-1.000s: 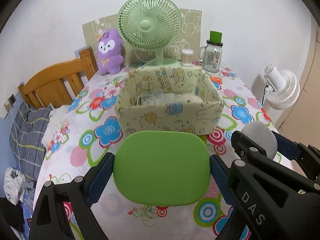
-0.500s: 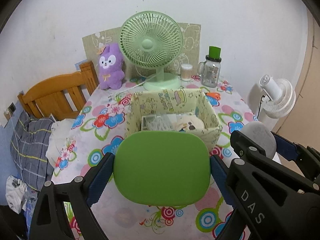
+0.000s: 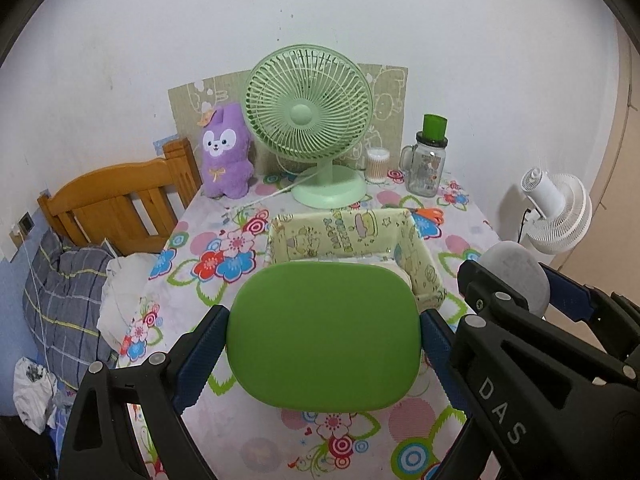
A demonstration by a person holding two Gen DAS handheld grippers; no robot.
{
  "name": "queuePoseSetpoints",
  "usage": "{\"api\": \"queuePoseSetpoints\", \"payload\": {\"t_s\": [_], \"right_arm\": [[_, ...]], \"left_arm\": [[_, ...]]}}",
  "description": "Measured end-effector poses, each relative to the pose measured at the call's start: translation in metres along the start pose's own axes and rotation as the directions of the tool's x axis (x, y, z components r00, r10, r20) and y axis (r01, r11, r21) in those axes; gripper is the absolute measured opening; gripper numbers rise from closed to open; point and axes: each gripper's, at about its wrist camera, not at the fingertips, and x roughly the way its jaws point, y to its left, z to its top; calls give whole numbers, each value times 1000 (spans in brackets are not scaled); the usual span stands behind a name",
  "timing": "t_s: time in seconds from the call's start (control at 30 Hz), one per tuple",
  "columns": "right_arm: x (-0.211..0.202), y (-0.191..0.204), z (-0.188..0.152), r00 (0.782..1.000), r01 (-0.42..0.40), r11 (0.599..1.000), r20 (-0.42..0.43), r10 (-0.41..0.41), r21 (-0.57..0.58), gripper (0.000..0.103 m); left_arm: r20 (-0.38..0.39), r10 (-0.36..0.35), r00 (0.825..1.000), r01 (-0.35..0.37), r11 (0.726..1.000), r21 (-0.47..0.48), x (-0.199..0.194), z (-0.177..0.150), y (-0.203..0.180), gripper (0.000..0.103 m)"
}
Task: Organize rigid objects
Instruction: 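Carry the green lid and white case over the fabric box with both tools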
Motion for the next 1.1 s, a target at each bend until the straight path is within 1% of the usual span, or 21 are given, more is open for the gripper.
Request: {"api": "queuePoseSetpoints", "payload": {"t_s": [0.17, 0.43, 0.77, 1.1], "right_arm": [[7, 4, 10, 1000, -15, 1000, 1, 15, -9, 58], [29, 11, 25, 999, -32, 999, -21, 32, -31, 58], [61, 21, 47, 998, -56, 995, -38, 53, -85, 58], [97, 21, 61, 995, -69, 993, -73, 62, -100, 58]], "left_arm": [[4, 7, 1000, -7, 1000, -4, 5, 10, 3, 95], [-12, 16, 1000, -16, 1000, -11, 23, 21, 9, 95], [-25, 18, 1000, -19, 999, -37, 51, 40, 15, 95], [-59, 27, 998, -30, 998, -50, 84, 52, 14, 95]]}}
